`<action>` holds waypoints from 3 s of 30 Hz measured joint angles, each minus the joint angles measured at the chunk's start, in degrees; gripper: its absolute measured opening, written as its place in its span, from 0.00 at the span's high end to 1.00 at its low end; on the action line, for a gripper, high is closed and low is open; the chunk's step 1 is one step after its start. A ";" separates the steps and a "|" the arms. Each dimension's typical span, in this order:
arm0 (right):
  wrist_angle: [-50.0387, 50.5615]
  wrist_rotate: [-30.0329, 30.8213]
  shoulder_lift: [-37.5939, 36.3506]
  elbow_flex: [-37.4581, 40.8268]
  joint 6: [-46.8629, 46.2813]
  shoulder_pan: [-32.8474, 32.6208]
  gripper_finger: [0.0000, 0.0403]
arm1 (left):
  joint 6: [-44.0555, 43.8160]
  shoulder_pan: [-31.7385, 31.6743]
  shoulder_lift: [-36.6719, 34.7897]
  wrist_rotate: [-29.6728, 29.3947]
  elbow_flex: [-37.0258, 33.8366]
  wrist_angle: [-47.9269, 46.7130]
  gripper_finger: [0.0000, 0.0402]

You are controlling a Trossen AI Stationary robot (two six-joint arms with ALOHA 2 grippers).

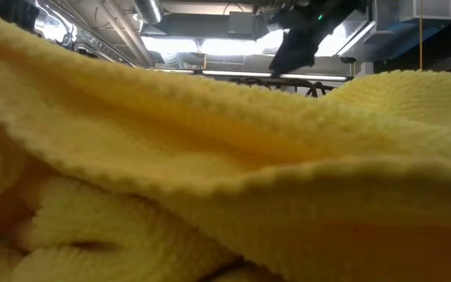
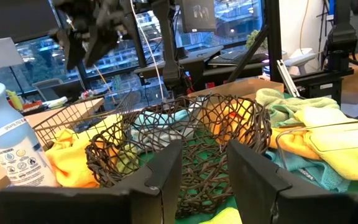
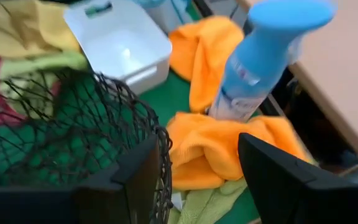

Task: Sort microfiber towel by color & place in baskets
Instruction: Put the orange microfiber towel into the circle wire basket

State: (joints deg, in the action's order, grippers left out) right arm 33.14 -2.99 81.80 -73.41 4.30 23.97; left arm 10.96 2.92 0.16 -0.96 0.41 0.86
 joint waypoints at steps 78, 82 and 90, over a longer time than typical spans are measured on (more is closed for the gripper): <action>-3.28 7.90 23.02 -0.02 -8.55 0.04 0.92 | 0.00 -0.02 0.01 -0.05 -0.01 0.02 0.70; -3.29 7.92 23.06 -0.03 -7.80 0.04 0.97 | 0.00 0.00 -0.01 -0.05 0.01 0.02 0.70; 2.37 7.93 23.07 -4.93 -6.86 0.04 0.98 | 0.00 -0.01 -0.01 -0.05 -0.01 0.02 0.70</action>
State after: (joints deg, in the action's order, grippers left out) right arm 35.52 4.93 104.86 -78.34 -2.56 24.01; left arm 10.96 2.91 0.15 -1.02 0.40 0.88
